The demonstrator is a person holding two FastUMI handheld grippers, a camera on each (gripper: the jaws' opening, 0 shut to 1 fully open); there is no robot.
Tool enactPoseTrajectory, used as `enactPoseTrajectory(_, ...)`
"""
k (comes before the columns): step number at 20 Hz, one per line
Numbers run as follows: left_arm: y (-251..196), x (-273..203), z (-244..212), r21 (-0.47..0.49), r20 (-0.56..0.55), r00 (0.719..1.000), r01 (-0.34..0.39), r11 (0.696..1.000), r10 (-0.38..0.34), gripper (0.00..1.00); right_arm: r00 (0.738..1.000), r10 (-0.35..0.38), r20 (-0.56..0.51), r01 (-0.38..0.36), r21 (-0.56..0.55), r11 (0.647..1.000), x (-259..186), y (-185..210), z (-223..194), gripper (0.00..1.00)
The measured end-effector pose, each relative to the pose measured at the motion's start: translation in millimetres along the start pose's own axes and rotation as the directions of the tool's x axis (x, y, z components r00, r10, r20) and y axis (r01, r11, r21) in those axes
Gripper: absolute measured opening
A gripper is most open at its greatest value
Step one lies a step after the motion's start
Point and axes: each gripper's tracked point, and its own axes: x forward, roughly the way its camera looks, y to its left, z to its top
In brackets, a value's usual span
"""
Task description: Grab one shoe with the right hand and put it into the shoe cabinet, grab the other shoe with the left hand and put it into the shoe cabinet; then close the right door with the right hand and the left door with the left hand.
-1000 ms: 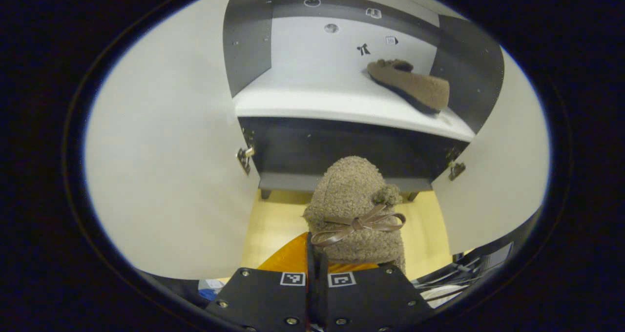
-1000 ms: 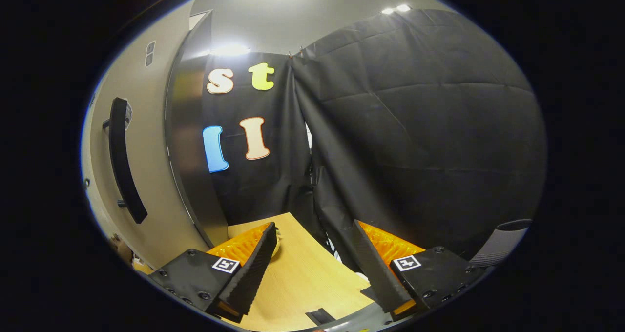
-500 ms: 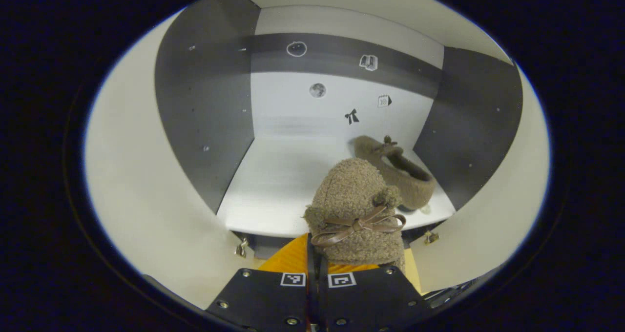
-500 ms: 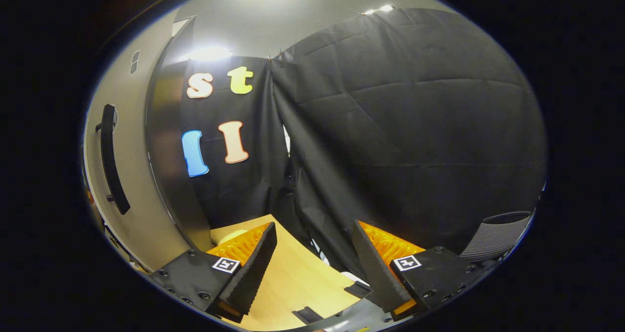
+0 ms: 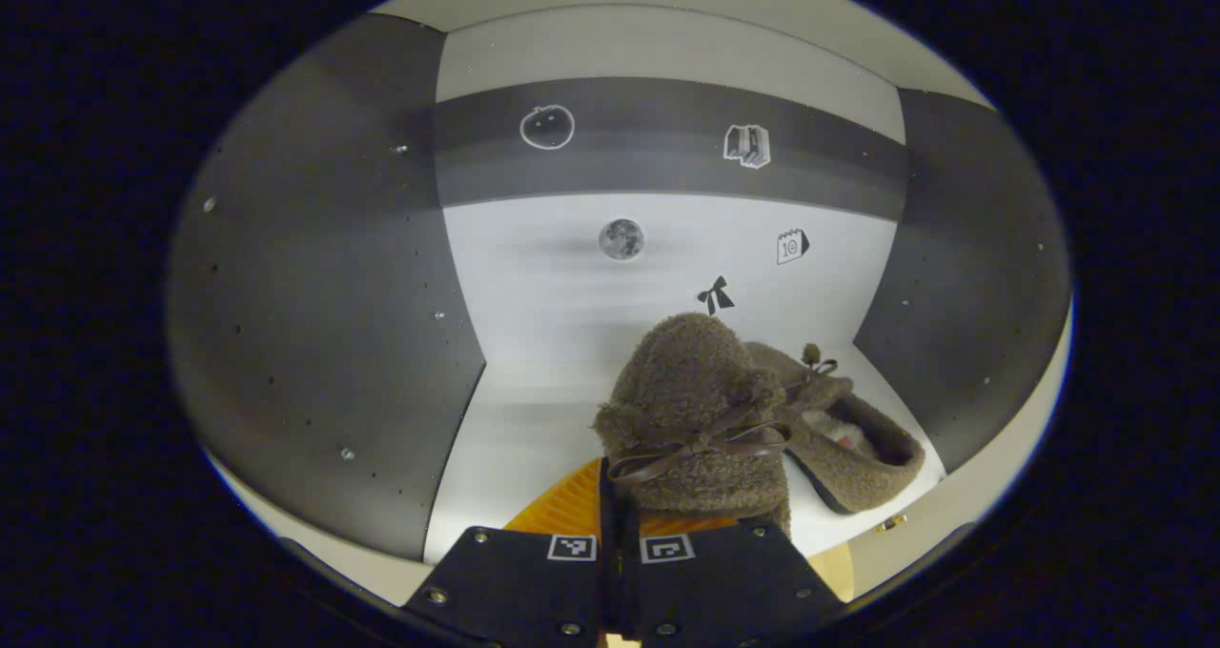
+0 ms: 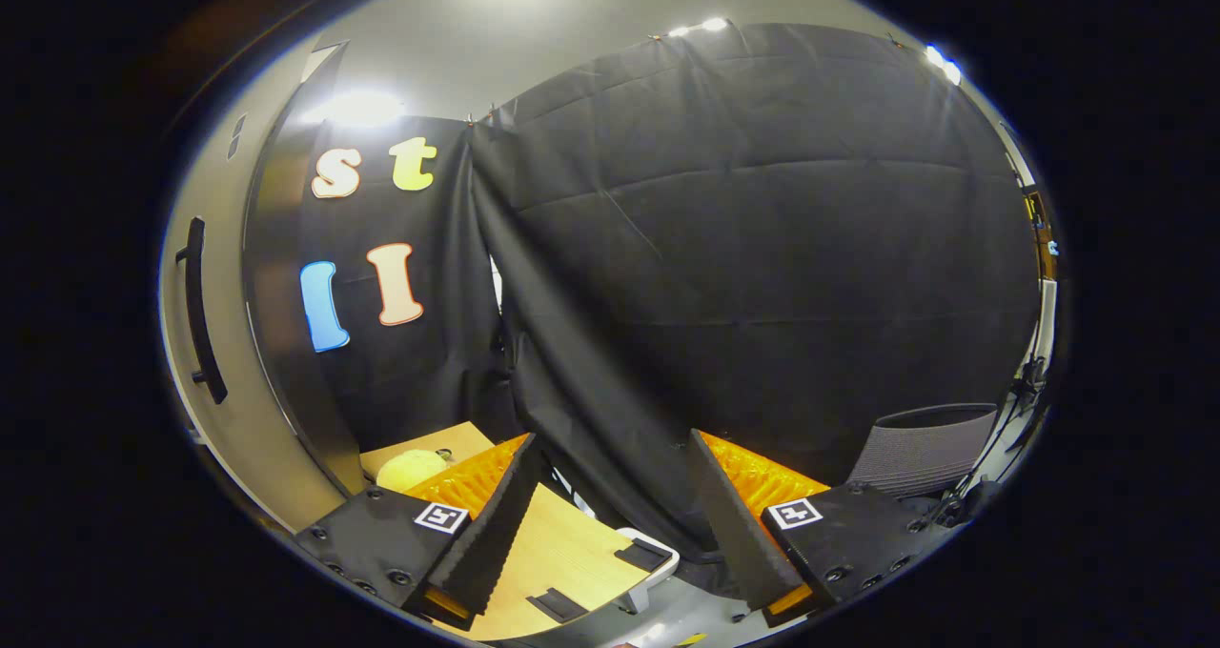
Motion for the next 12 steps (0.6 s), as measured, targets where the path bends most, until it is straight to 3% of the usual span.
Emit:
enactPoseTrajectory(5, 1, 38, 11, 0.063, 0.011, 0.999, -0.030, 0.998, 0.030, 0.01, 0.998, -0.067, 0.003, 0.067, 0.001, 0.998, -18, -18, -4, 0.92)
enactPoseTrajectory(12, -9, 62, -2, 0.046, -0.036, 0.999, 0.019, 0.999, -0.017, 0.04, 0.996, -0.085, -0.004, 0.085, 0.022, 0.996, -27, -21, -12, 0.92)
